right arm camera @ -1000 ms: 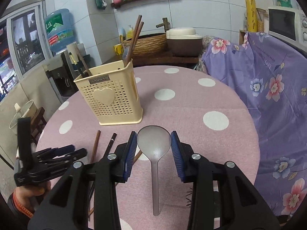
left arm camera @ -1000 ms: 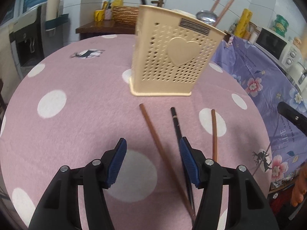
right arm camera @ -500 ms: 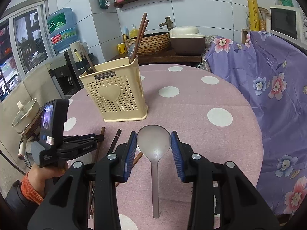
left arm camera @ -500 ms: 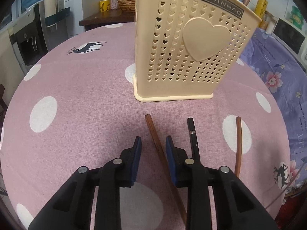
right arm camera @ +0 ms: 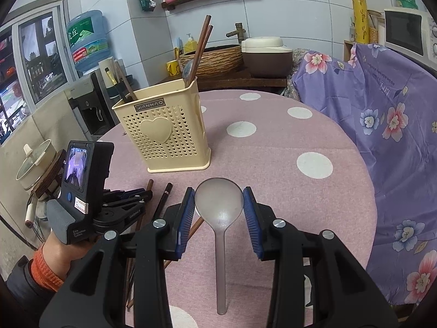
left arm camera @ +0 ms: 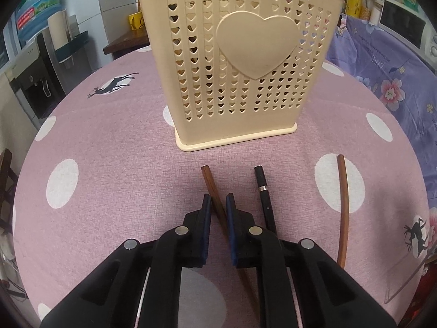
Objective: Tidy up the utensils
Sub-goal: 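Lift the clear spoon with the right tool while the left tool grasps a brown chopstick, then carry the spoon and brown chopstick over the beige holder with both tools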
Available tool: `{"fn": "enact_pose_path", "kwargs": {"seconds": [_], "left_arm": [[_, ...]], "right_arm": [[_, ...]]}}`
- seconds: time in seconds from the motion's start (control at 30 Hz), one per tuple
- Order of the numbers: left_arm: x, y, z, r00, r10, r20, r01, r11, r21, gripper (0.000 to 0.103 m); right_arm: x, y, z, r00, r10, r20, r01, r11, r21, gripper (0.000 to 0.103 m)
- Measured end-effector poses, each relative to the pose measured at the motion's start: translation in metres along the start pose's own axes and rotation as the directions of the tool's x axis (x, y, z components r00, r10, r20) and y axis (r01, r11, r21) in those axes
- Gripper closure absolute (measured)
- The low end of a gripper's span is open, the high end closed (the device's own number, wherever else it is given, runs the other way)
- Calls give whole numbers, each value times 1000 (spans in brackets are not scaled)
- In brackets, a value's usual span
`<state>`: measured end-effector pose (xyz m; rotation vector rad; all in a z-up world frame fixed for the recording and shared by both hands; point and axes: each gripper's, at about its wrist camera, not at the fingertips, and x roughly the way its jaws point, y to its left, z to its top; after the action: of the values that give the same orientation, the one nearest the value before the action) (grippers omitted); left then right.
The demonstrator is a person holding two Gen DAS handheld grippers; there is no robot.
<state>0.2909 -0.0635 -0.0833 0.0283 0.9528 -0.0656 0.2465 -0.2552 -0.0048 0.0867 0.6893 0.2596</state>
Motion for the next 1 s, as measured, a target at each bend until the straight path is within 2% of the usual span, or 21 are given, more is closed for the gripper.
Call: {"fn": "enact_pose_path", "kwargs": {"seconds": [0.1, 0.33, 0.5, 0.6, 0.8, 0.9, 0.93, 1.0], "left_arm": [[-2, 4, 1, 999, -40, -1, 40, 999, -26, 95], [-20, 10, 1, 996, -77, 48, 79, 996, -51, 95], [-47, 24, 1, 984, -139, 114, 149, 986, -81, 95], [-76, 35, 2, 968, -179, 175, 196, 977, -88, 95], [-146, 54, -1, 915, -271, 298, 297, 954, -45, 95], [-163, 65, 0, 894, -311, 324, 345, 937, -53, 95], [-167, 69, 1, 889, -320, 328, 357, 932, -58, 95], [-169, 72, 1, 890, -311, 334, 349, 935, -59, 95]], "right_arm": [[0, -2, 0, 1000, -1, 1, 1, 1000, 3, 66], [-1, -7, 0, 1000, 3, 10, -4, 1000, 27, 66], [-2, -9, -1, 1000, 8, 19, -9, 999, 31, 66], [-5, -11, -1, 1000, 11, 28, -12, 1000, 28, 66], [-15, -18, 0, 998, 34, 50, -36, 998, 47, 66], [-18, -19, 1, 998, 35, 60, -38, 998, 51, 66], [-19, -18, 1, 997, 36, 62, -40, 998, 52, 66], [-20, -16, 1, 997, 40, 63, -43, 998, 47, 66]]}}
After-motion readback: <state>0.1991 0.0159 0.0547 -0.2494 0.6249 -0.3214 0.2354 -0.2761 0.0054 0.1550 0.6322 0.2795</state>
